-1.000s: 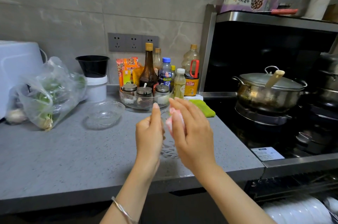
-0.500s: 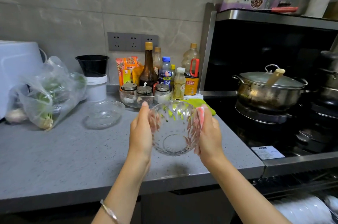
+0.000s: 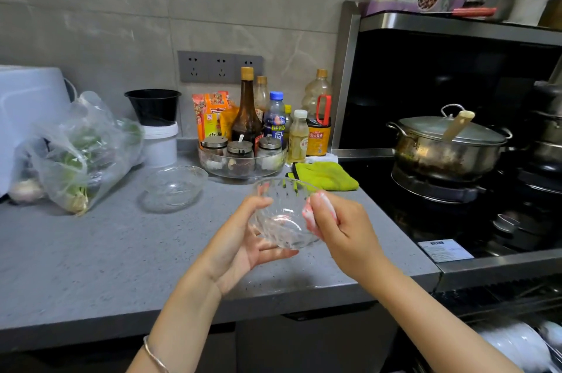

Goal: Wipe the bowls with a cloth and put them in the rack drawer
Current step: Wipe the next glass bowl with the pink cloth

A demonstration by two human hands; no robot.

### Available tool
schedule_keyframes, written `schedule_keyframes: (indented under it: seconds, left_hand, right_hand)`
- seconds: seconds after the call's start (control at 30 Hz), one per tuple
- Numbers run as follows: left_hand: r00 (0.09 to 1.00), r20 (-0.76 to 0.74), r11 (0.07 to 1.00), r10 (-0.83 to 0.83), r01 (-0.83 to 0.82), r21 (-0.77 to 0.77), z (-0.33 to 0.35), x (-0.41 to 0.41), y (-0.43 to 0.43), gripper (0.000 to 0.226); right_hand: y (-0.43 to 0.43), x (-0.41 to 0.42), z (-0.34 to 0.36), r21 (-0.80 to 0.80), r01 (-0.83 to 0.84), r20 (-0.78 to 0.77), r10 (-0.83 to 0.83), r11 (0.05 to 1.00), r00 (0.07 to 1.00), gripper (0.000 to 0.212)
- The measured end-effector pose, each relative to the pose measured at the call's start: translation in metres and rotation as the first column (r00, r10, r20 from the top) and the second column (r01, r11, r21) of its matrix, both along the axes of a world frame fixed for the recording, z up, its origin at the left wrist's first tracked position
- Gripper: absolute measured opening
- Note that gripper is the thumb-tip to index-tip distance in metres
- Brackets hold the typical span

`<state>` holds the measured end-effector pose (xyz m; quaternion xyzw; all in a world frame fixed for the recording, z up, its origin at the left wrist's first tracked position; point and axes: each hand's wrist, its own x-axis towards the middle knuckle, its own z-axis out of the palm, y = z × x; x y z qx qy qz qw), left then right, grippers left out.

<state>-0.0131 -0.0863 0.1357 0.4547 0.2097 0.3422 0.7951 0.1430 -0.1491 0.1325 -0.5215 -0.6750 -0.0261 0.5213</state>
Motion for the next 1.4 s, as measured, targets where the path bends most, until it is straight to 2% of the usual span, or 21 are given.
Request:
schedule_keyframes:
  seconds: [0.1, 0.2, 0.27, 0.37, 0.47, 0.53, 0.63, 0.73, 0.83, 0.93, 1.0, 1.1, 1.17, 1.23, 1.33, 1.4]
  left_hand:
    - [1.000, 0.020, 1.000, -0.002, 0.002, -0.004, -0.009, 0.002, 0.000, 0.058]
    - [0.996, -0.051, 0.992, 0.077, -0.071, 0.109, -0.015, 0.008, -0.001, 0.053]
    - [0.988, -0.114, 0.979, 0.103, -0.080, 0.186, -0.017, 0.011, -0.003, 0.049]
    - [0.980, -0.165, 0.965, 0.114, -0.069, 0.255, -0.022, 0.017, -0.007, 0.039]
    - [0.971, -0.151, 0.951, 0.187, -0.140, 0.276, -0.025, 0.021, -0.008, 0.034]
    - [0.962, -0.112, 0.945, 0.248, -0.215, 0.245, -0.026, 0.022, -0.005, 0.035]
    - [0.929, -0.048, 0.914, 0.367, -0.350, 0.205, -0.027, 0.020, 0.000, 0.041]
    - [0.899, -0.016, 0.878, 0.437, -0.423, 0.223, -0.030, 0.022, -0.002, 0.040]
    - [0.885, 0.032, 0.869, 0.465, -0.462, 0.177, -0.034, 0.028, -0.011, 0.033]
    - [0.900, 0.051, 0.892, 0.433, -0.436, 0.118, -0.034, 0.026, -0.014, 0.025]
    - [0.909, 0.040, 0.895, 0.414, -0.415, 0.166, -0.035, 0.021, -0.011, 0.024]
    - [0.934, 0.037, 0.906, 0.356, -0.355, 0.233, -0.035, 0.012, -0.008, 0.040]
    - [0.938, 0.066, 0.915, 0.340, -0.346, 0.206, -0.033, 0.015, -0.010, 0.044]
    - [0.935, 0.093, 0.927, 0.342, -0.352, 0.127, -0.032, 0.024, -0.017, 0.044]
    - [0.934, 0.122, 0.938, 0.336, -0.344, 0.047, -0.032, 0.037, -0.025, 0.042]
    - [0.932, 0.111, 0.936, 0.344, -0.350, 0.038, -0.032, 0.033, -0.021, 0.031]
  right_hand:
    - [-0.001, 0.001, 0.002, -0.207, 0.057, 0.157, -0.025, 0.977, 0.987, 0.053]
    - [0.000, 0.001, 0.000, -0.346, 0.140, 0.337, -0.017, 0.928, 0.941, 0.051]
    - [0.002, 0.002, -0.004, -0.388, 0.191, 0.399, -0.023, 0.902, 0.917, 0.043]
    - [0.001, 0.000, -0.006, -0.344, 0.246, 0.430, -0.081, 0.906, 0.899, 0.024]
    - [-0.004, -0.001, -0.002, -0.308, 0.222, 0.431, -0.072, 0.925, 0.900, 0.034]
    - [-0.011, 0.004, 0.004, -0.324, 0.127, 0.434, 0.028, 0.937, 0.901, 0.043]
    - [-0.020, 0.013, 0.005, -0.305, 0.011, 0.566, 0.173, 0.952, 0.806, 0.046]
    - [-0.025, 0.004, -0.010, -0.242, 0.045, 0.711, 0.145, 0.969, 0.688, 0.050]
    - [-0.027, -0.023, -0.033, -0.284, 0.070, 0.629, 0.131, 0.956, 0.766, 0.057]
    - [-0.023, -0.034, -0.043, -0.157, 0.063, 0.567, 0.037, 0.986, 0.823, 0.048]
    - [-0.018, -0.025, -0.043, -0.054, 0.026, 0.578, 0.010, 0.998, 0.816, 0.037]
    - [-0.016, -0.003, -0.046, 0.022, 0.003, 0.710, -0.018, 1.000, 0.704, 0.030]
    - [-0.016, 0.002, -0.043, 0.077, 0.032, 0.748, -0.079, 0.997, 0.659, 0.028]
    - [-0.015, -0.006, -0.039, 0.150, 0.073, 0.701, -0.158, 0.986, 0.695, 0.031]
    - [-0.015, -0.026, -0.038, 0.186, 0.093, 0.567, -0.184, 0.978, 0.803, 0.030]
    - [-0.014, -0.021, -0.042, 0.180, 0.068, 0.582, -0.162, 0.981, 0.797, 0.032]
